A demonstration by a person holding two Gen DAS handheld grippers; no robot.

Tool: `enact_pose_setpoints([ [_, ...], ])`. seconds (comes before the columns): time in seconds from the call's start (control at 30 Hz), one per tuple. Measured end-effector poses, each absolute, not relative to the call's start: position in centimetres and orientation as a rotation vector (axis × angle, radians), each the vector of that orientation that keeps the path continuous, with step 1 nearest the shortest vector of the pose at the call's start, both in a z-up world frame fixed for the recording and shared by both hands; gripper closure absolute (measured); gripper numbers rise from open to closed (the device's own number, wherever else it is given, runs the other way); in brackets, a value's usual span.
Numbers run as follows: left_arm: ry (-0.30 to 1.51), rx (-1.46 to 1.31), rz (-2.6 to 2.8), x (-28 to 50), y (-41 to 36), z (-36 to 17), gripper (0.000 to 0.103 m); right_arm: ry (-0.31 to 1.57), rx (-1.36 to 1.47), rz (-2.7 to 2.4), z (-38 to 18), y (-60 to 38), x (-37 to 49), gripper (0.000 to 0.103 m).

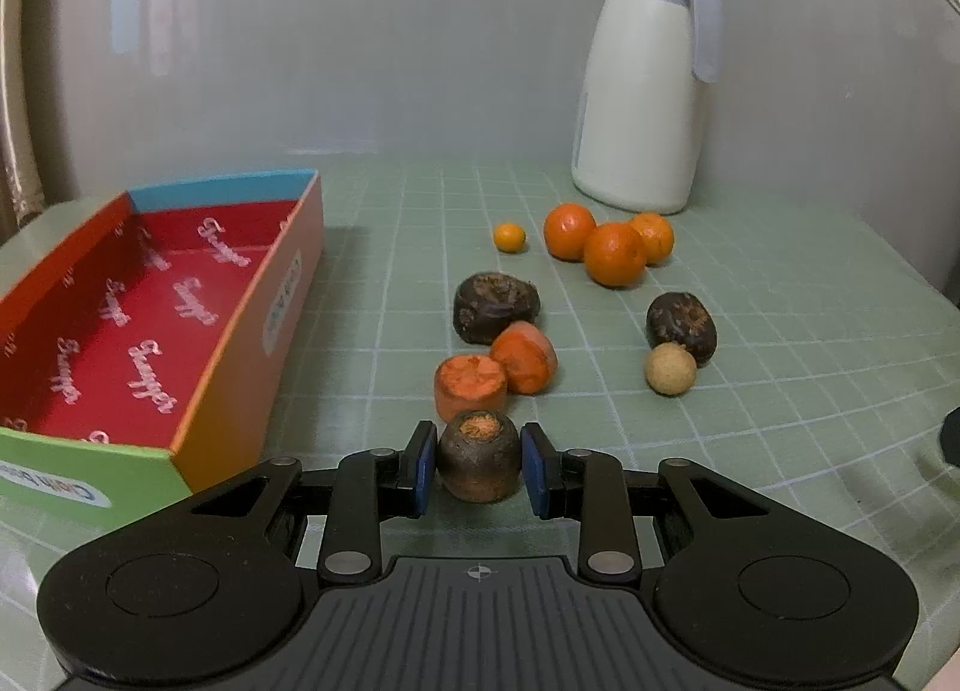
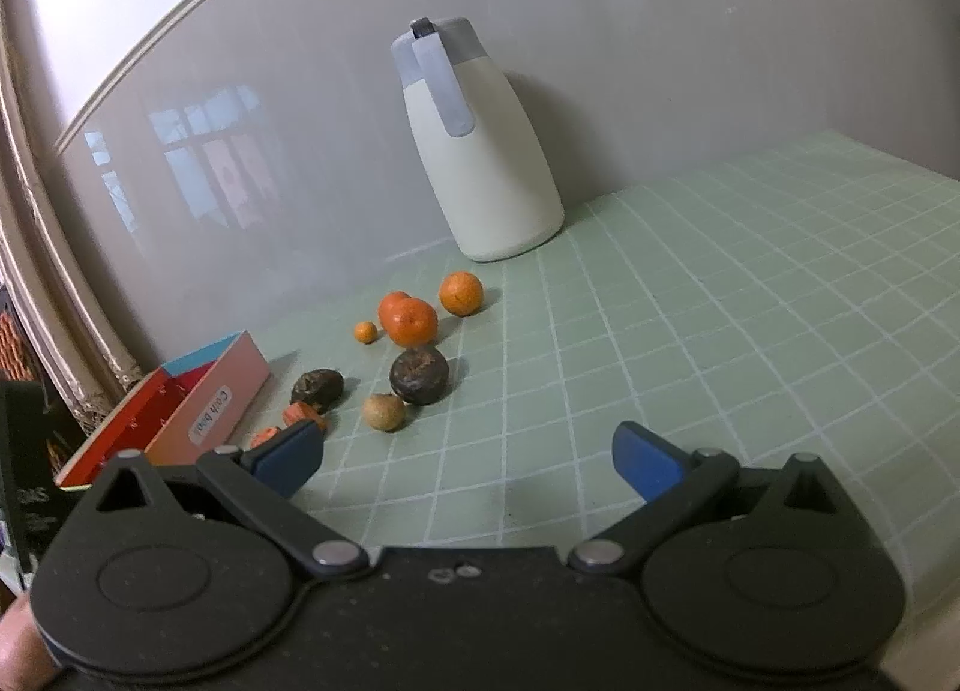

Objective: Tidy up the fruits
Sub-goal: 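Carry the brown fruit with the left tool into the red box and open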

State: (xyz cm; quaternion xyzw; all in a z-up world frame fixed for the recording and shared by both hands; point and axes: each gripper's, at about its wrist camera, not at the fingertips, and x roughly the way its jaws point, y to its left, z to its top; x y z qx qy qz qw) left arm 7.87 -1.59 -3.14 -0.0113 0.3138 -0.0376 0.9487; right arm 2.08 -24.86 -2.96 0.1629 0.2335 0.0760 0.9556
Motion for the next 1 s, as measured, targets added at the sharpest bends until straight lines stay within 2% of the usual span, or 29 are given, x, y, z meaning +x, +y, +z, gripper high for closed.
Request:
enact_pose_setpoints([
  [0.57,0.505,-0.001,-0.017,5.4,2.1,1.5,0.073,0.496,0.279,0.135,-3.5,-23.3,2.7,0.0],
  [0.8,0.471,-0.001,0.086,5.5,6.9,3.1,0.073,0.496,0.253,0.158,-3.4,-22.1,2.8,0.0],
  [1.0,0.518,-0.036,0.184,7.0,11.5,2.0,0.073,0.505,0.242,0.169,-3.5,-21.3,3.0,0.0],
])
